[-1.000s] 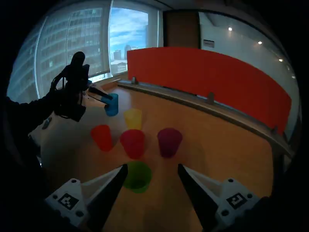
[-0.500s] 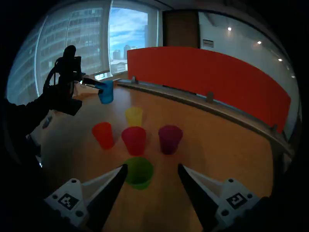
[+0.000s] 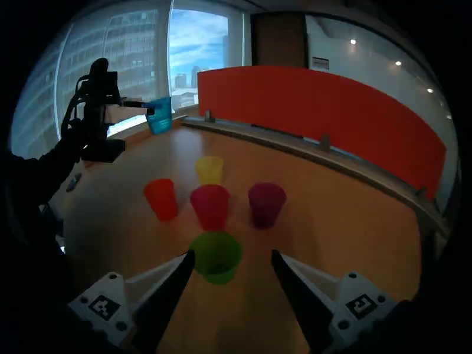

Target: Pour water

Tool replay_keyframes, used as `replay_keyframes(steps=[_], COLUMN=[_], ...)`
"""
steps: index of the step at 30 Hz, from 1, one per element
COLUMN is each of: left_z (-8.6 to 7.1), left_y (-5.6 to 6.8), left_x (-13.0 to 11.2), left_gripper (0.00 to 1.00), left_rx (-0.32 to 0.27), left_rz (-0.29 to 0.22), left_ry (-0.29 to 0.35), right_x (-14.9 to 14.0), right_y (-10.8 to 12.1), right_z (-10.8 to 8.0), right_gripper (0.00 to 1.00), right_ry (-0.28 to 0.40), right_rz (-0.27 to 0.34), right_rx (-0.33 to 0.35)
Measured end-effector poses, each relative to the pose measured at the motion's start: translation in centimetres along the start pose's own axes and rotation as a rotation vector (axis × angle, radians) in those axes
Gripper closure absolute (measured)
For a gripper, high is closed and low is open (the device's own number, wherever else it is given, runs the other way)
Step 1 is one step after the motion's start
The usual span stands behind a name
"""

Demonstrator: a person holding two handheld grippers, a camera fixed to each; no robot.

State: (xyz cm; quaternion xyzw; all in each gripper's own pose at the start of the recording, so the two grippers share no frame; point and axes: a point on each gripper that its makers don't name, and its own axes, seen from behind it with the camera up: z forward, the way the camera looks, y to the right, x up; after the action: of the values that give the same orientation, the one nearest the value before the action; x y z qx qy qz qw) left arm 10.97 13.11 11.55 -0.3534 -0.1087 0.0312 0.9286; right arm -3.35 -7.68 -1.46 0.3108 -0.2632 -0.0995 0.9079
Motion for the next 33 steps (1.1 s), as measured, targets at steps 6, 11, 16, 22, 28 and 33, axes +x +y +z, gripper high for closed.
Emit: replay_keyframes(steps=[6,11,16,22,28,33], left_z=[-0.7,-1.1,-1.4,-1.6,-1.4,-1.2], left_y=[0.5,0.6,0.6,0.5,0.6,0.5], left_x=[2.3,3.6,4.1,4.3,4.1,3.9], left_gripper=[0.15,0.15,0.15,0.15,0.15,0.15], left_rx=[-0.003,0.002,0.009,0.009,0.009,0.008], left_rz=[-0.007,0.013,0.013,0.017,0.027,0.028], left_ry=[0.06,0.089,0.1,0.098,0.089,0.083], right_x=[-0.6,-1.1,-1.4,-2.1,-3.0,-3.8], right_y=[0.0,-0.1,-0.5,-0.9,-1.2,-1.4], right_z=[0.3,0.5,0.7,1.2,1.7,2.2], right_gripper=[0.0,0.0,0.0,0.0,0.0,0.0], right_ry=[-0.009,-0.019,-0.025,-0.037,-0.051,-0.061], right_rz=[-0.007,-0.014,-0.02,-0.017,-0.004,0.009], right_rx=[-0.004,-0.001,0.009,0.023,0.032,0.041])
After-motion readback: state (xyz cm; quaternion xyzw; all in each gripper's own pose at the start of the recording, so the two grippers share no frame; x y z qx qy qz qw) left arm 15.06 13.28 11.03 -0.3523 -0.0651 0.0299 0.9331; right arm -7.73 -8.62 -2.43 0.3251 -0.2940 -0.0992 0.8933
